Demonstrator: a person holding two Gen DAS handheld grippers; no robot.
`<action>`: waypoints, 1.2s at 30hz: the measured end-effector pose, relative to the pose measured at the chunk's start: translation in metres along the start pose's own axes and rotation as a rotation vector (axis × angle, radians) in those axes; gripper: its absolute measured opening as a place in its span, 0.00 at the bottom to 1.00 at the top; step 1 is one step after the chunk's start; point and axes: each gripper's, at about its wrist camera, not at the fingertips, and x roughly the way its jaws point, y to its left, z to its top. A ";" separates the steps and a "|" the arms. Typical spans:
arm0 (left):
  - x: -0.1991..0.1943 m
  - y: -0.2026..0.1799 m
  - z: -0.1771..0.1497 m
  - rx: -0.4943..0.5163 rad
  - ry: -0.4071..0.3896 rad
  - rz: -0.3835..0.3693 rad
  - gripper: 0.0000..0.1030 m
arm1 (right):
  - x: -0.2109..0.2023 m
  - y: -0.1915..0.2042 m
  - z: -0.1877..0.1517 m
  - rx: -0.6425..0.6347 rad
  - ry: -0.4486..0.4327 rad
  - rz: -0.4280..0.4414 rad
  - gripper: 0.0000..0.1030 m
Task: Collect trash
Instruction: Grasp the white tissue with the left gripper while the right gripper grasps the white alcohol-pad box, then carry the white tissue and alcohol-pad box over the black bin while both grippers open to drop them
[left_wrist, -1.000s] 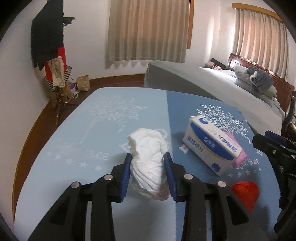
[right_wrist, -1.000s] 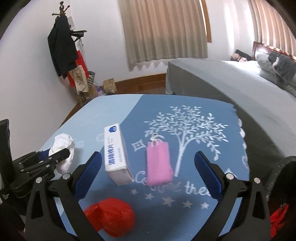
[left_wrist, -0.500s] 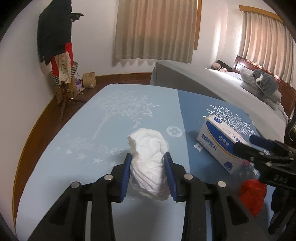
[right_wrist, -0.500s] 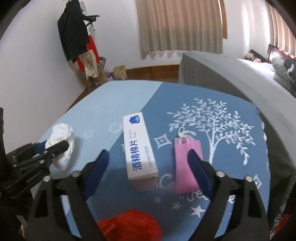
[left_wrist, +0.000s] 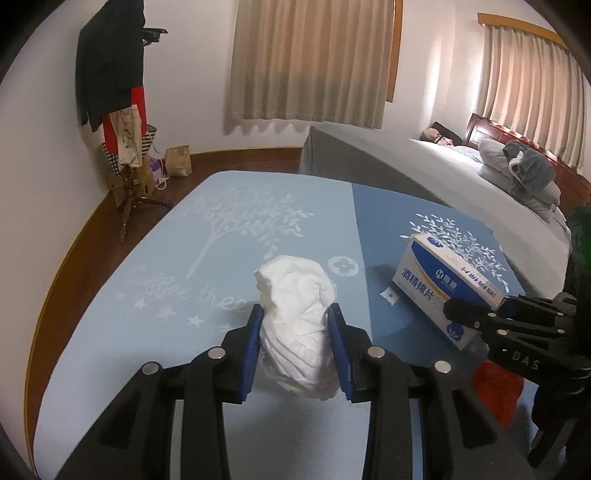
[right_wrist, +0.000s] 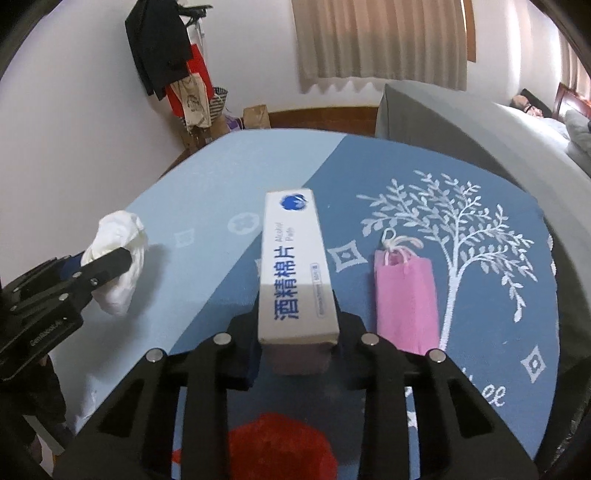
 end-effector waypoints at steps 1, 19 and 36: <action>-0.002 -0.001 0.001 0.002 -0.003 -0.002 0.34 | -0.003 -0.001 0.001 0.003 -0.006 0.001 0.28; -0.031 -0.076 0.024 0.085 -0.070 -0.118 0.34 | -0.107 -0.037 -0.010 0.085 -0.169 -0.065 0.28; -0.061 -0.166 0.038 0.186 -0.126 -0.275 0.34 | -0.193 -0.088 -0.035 0.158 -0.277 -0.168 0.28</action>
